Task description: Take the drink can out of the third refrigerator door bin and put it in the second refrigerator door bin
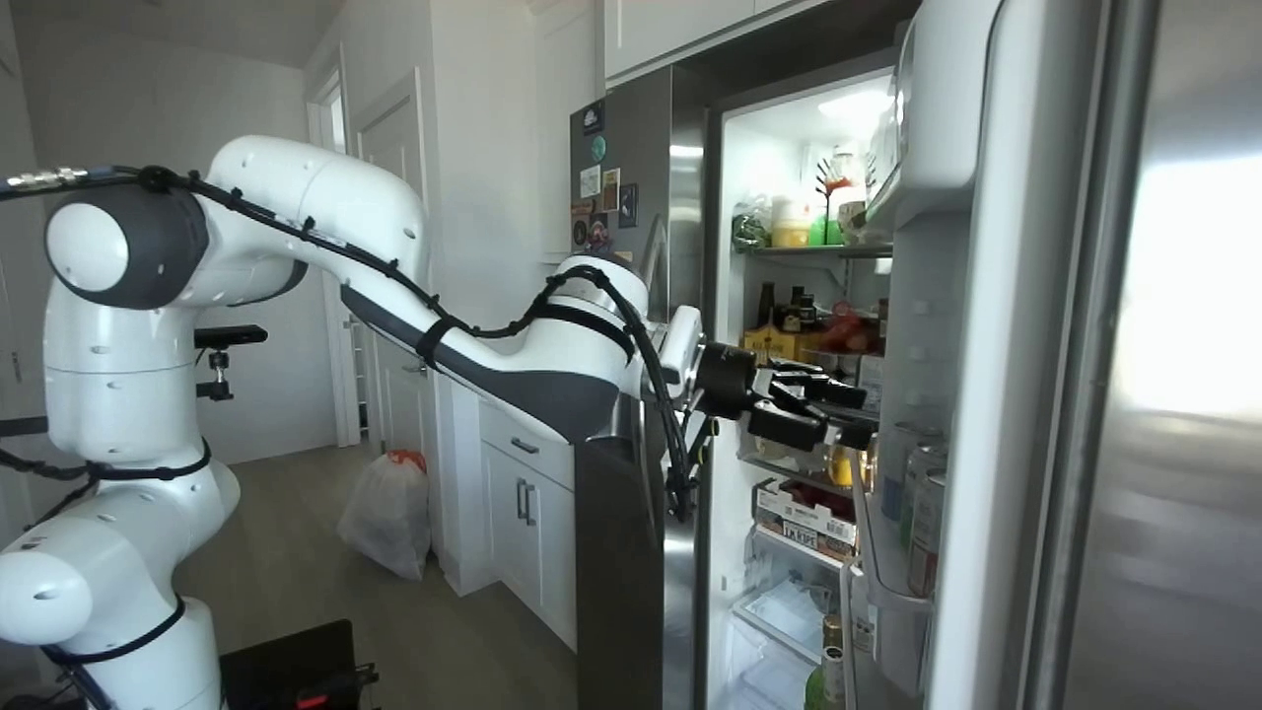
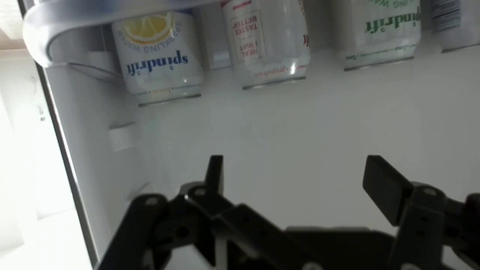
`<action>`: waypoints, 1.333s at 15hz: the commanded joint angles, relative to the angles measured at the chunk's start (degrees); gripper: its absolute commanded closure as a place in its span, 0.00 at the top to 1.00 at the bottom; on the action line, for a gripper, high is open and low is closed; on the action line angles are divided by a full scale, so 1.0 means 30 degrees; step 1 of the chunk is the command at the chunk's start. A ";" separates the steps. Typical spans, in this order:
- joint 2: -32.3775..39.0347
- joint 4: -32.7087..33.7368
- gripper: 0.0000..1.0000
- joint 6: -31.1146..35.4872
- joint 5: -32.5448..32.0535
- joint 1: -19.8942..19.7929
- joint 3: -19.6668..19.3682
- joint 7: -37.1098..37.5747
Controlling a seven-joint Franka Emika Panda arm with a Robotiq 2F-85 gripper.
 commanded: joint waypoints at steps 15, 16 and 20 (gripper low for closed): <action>-0.4368 -0.7156 1.00 0.2370 2.3444 0.1710 -0.1258 -2.3725; -0.4686 -0.7475 1.00 0.2178 2.5089 0.2101 -0.1293 -2.5243; -0.4144 -0.7037 1.00 0.2312 2.7295 0.2435 -0.1293 -2.6954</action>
